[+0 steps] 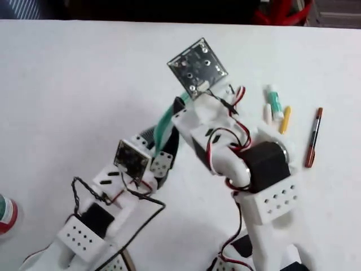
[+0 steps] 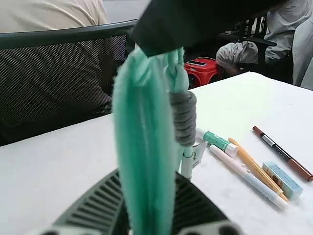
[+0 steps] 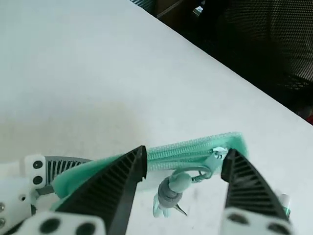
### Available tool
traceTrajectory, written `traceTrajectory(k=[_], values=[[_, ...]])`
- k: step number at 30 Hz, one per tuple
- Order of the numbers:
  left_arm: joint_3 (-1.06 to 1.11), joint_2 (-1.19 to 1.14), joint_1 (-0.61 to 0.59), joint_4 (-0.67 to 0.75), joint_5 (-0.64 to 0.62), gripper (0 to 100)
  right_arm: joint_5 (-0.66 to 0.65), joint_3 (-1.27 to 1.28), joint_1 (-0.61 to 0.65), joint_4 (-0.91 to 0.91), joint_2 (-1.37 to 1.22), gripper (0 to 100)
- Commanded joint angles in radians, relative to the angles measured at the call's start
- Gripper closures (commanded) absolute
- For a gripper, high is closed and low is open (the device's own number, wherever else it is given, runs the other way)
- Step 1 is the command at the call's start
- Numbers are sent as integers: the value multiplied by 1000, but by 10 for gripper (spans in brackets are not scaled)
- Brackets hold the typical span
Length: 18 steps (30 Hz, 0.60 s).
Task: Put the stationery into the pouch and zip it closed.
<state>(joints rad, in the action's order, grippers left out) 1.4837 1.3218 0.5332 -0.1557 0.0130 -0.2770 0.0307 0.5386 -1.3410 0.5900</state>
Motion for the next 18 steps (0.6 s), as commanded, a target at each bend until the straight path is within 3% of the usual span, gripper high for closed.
traceTrajectory(k=[1, 14, 18], values=[[-6, 13, 21, 3, 5, 980, 9, -6, -38, 24, -10, 759], [-9, 18, 1, 3, 5, 979, 66, -8, -96, 16, -27, 762], [-11, 18, -15, 5, 5, 979, 66, -8, -124, 1, -33, 817]])
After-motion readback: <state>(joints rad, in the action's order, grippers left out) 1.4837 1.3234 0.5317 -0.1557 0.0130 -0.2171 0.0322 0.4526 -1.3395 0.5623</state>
